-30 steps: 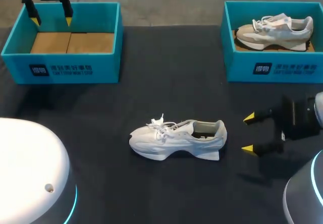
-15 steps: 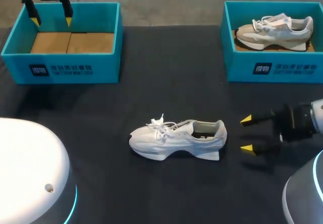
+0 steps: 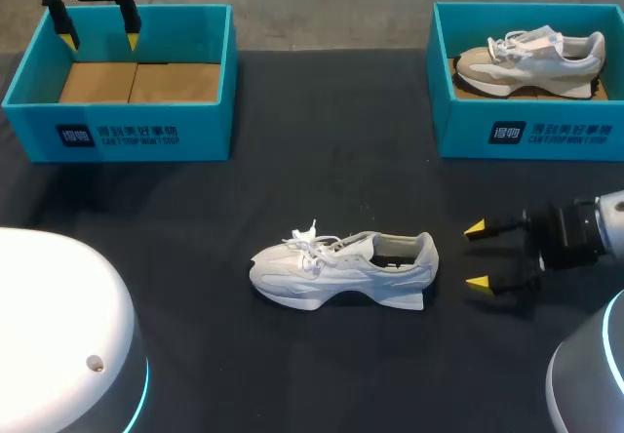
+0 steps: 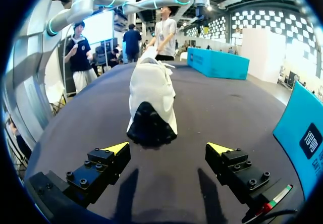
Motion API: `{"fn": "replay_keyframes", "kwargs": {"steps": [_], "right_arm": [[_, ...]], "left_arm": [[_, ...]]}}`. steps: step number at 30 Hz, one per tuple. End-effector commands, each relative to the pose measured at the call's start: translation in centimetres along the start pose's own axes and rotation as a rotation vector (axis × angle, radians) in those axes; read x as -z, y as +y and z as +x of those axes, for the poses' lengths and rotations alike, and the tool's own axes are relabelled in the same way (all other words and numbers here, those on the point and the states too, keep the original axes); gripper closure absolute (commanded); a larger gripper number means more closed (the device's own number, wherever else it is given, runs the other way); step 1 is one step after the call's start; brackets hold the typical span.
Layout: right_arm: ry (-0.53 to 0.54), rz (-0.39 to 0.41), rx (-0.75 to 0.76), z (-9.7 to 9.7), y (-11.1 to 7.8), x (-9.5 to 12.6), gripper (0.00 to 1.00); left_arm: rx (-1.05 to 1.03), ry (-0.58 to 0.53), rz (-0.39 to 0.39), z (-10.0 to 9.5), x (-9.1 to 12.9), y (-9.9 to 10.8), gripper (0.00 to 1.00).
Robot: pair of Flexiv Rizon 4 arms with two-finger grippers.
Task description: Take the shoe out of the shoebox, open the shoe tongue, remove and reinsert the insole, then place the shoe into the shoebox
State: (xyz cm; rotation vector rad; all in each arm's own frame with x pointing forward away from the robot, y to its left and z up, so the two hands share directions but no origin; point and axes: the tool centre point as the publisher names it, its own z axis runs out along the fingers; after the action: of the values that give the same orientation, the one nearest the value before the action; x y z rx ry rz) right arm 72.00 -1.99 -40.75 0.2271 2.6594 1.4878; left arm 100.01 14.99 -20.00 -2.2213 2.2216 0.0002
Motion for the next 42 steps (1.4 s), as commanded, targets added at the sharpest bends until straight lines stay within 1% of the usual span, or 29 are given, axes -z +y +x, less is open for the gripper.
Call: {"fn": "replay_keyframes", "kwargs": {"steps": [1,13,16,26,33,42], "right_arm": [[-0.009,-0.006,-0.001,0.6,-0.2,0.4,0.0],[-0.005,-0.023,0.009,0.9,0.0,-0.2,0.0],[-0.006,-0.026,0.0,1.2,0.1,-0.6,0.0],[-0.008,-0.06,0.0,2.4,1.1,-3.1,0.0],[-0.012,-0.082,0.003,2.2,1.7,-4.7,0.0],[0.0,-0.101,-0.002,1.8,2.1,-6.7,0.0]], "left_arm": [[0.0,0.0,0.0,0.0,0.0,0.0,0.0],[0.0,0.0,0.0,0.0,0.0,0.0,0.0],[0.0,0.0,0.0,0.0,0.0,0.0,0.0],[0.0,0.0,0.0,0.0,0.0,0.0,0.0],[0.0,0.0,0.0,0.0,0.0,0.0,0.0],[0.0,0.0,0.0,0.0,0.0,0.0,0.0]]}}
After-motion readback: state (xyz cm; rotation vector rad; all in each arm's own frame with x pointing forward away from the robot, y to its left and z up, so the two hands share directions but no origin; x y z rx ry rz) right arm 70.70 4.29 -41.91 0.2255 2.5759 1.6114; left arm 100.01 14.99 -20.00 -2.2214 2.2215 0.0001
